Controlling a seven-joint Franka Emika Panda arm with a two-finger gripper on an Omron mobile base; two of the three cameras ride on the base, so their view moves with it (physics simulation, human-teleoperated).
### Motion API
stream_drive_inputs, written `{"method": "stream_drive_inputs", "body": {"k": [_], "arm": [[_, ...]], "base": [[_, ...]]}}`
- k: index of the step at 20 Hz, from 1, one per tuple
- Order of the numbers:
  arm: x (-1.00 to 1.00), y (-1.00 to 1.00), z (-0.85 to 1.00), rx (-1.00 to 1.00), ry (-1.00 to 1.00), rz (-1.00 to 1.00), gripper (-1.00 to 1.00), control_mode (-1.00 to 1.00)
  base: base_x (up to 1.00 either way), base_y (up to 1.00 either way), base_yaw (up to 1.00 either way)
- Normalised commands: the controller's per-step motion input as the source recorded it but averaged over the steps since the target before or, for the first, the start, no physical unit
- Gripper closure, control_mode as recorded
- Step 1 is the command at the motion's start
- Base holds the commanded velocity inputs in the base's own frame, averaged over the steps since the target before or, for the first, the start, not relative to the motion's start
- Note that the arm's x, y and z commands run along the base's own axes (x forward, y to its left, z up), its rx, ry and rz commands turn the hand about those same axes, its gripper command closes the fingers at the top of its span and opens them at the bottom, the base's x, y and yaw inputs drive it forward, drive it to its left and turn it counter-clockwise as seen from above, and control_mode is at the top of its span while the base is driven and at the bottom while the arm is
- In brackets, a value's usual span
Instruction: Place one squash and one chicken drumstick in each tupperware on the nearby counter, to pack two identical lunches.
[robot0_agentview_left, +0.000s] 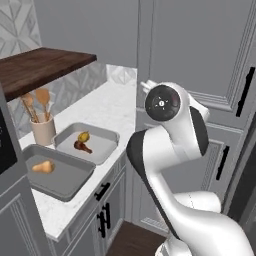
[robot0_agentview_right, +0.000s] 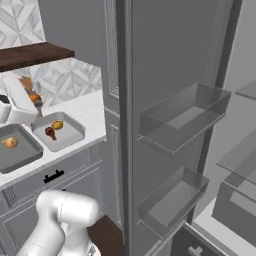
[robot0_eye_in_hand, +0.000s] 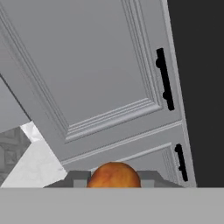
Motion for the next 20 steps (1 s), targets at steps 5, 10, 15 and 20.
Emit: {"method": "stream_drive_inputs", "body": {"k": [5, 10, 15, 20], "arm": [[0.00, 0.00, 0.00, 0.00, 0.00, 0.00, 1.00, 1.00], [0.00, 0.00, 0.00, 0.00, 0.00, 0.00, 1.00, 1.00], [0.00, 0.00, 0.00, 0.00, 0.00, 0.00, 1.00, 1.00], [0.17, 0.19, -0.22, -0.02, 0.06, 0.01, 1.00, -1.00]], "base": [[0.68, 0.09, -0.03], [0.26, 0.17, -0.02], [0.10, 0.34, 0.00], [0.05, 0.07, 0.00]]}}
